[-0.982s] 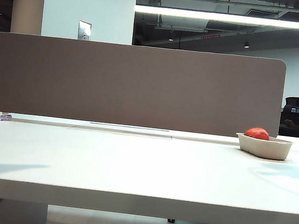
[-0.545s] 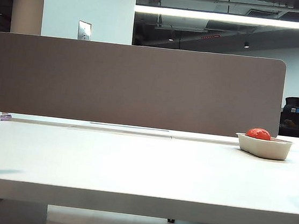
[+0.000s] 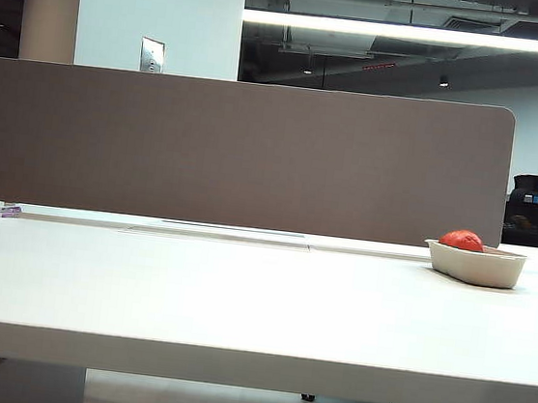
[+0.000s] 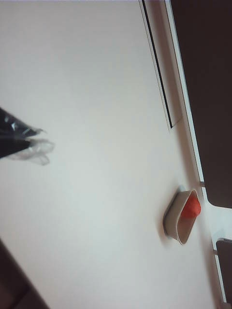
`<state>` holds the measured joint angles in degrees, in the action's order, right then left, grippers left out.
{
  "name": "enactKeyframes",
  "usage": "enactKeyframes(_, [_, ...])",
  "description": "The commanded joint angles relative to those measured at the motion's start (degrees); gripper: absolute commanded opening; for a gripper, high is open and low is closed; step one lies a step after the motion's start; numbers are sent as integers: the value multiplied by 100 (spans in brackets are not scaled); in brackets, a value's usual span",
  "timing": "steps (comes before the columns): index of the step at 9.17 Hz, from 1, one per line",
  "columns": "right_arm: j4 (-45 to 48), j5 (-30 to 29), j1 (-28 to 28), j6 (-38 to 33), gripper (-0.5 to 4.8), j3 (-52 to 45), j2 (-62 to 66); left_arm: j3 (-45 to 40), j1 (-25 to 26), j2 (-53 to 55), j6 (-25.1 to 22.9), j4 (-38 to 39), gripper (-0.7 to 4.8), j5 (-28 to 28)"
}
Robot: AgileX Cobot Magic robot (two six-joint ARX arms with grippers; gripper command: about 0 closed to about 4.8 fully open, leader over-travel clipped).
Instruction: Pick up the orange and place it into the paper lunchbox.
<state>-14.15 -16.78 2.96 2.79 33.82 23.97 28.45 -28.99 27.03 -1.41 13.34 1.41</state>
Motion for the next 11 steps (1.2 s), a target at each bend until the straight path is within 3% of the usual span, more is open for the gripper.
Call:
enactKeyframes(1, [70, 7, 2, -24, 4, -1043, -935, -754, -4, -579, 232, -448, -5, -385])
enactKeyframes(3, [26, -52, 0, -120, 4, -1169, -1128, -931, -4, -658, 229, -448, -5, -396])
enactKeyframes(4, [-24, -507, -7, -796, 4, -1244, -1410, -1397, -4, -667, 232, -1093, -5, -422])
enactKeyframes(6, [-61, -505, -4, -796, 4, -1244, -1709, -2146, -4, -664, 533, -1904, -5, -442])
enactKeyframes(10, [-63, -503, 2, -796, 4, -1241, -1821, -2179, 59, -1298, 483, -1762, -5, -420])
enactKeyframes(11, [-61, -505, 2, -793, 4, -1241, -1818, -2321, 870, -2011, 481, -1386, -5, -243])
